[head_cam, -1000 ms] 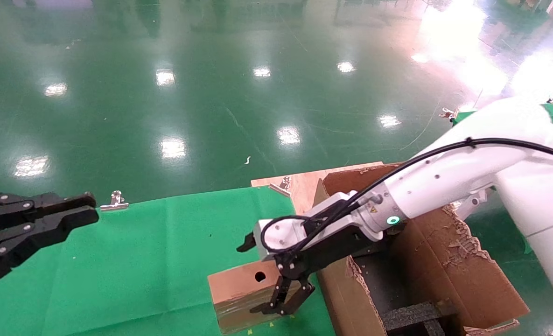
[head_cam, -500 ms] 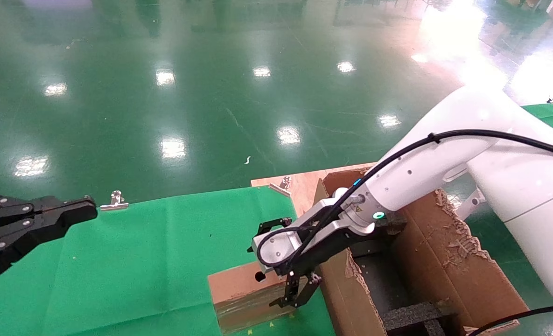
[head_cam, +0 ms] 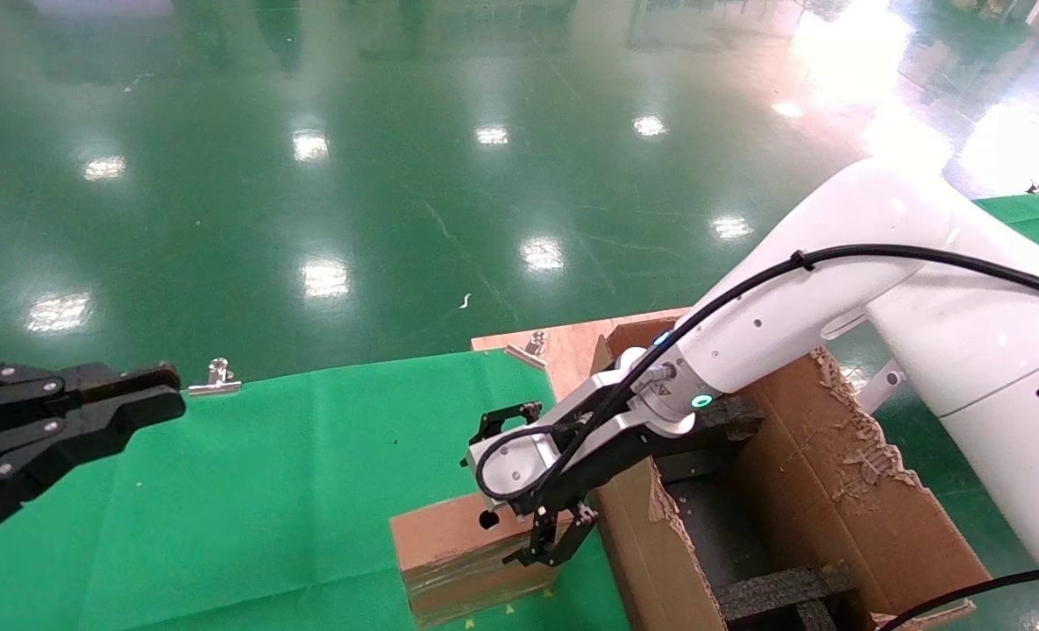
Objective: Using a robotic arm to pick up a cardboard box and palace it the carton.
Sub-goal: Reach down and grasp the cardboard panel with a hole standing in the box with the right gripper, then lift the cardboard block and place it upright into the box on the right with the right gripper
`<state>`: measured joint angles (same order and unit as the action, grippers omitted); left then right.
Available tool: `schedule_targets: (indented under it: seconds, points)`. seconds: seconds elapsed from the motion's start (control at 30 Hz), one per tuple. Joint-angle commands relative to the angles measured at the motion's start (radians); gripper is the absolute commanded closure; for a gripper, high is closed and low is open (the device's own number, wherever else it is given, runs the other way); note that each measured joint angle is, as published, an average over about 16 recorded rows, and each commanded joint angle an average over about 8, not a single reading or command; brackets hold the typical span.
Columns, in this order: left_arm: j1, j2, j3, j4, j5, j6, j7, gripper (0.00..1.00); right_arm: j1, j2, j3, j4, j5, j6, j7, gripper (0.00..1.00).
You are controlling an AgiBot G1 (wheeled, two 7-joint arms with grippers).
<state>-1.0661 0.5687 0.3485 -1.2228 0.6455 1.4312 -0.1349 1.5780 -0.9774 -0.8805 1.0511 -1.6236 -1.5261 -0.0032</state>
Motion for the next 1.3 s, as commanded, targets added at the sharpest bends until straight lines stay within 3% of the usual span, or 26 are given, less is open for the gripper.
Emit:
schedule_targets:
  seconds: [0.03,1.3]
  points:
    - [0.0,0.0,0.0,0.0,0.0,0.0,0.0,0.0,-0.001,0.0,0.001,0.0,0.001,0.0,0.0,1.0]
    - [0.0,0.0,0.0,0.0,0.0,0.0,0.0,0.0,0.014,0.005,0.014,-0.015,0.033,-0.019,-0.008,1.0]
